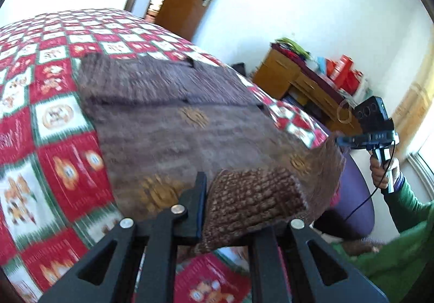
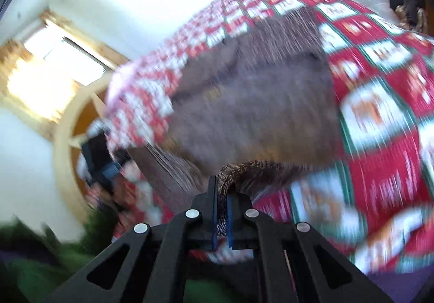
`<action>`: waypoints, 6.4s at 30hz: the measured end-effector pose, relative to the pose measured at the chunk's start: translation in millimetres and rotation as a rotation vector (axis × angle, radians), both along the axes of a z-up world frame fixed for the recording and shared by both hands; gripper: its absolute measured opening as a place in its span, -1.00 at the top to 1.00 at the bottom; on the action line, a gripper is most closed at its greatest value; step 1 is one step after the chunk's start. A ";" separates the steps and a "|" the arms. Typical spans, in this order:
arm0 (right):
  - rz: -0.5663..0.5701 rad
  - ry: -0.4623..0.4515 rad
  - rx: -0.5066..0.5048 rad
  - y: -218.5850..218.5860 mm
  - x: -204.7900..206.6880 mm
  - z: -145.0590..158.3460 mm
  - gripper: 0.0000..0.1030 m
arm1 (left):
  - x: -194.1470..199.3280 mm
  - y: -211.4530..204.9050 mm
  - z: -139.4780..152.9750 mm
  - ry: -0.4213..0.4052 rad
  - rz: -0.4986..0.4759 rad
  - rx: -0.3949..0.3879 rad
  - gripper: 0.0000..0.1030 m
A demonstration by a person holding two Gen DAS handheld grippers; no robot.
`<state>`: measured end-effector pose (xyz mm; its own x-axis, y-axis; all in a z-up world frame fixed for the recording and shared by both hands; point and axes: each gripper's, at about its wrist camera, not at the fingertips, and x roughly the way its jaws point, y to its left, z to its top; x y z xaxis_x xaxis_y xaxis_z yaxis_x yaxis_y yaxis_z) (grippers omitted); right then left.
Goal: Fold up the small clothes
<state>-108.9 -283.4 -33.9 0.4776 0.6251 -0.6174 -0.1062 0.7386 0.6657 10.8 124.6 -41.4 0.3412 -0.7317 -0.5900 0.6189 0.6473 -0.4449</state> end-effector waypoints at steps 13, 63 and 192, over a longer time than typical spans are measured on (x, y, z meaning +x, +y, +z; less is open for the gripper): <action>-0.322 0.113 0.270 -68.6 126.9 -80.7 0.37 | 115.1 17.3 -61.7 0.257 0.374 -0.009 0.88; -0.067 -0.249 -0.401 -11.5 118.5 -0.3 0.88 | 108.0 5.2 -13.1 0.032 0.442 -0.016 0.89; -0.281 -0.167 -0.746 -34.4 342.1 -68.0 0.89 | 304.6 -31.8 -60.7 0.088 0.660 0.170 0.76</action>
<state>233.2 -317.7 -101.8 0.6779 -0.0793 -0.7309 0.0947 0.9953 -0.0202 315.4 92.8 -102.1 0.6297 -0.2820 -0.7238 0.0372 0.9416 -0.3345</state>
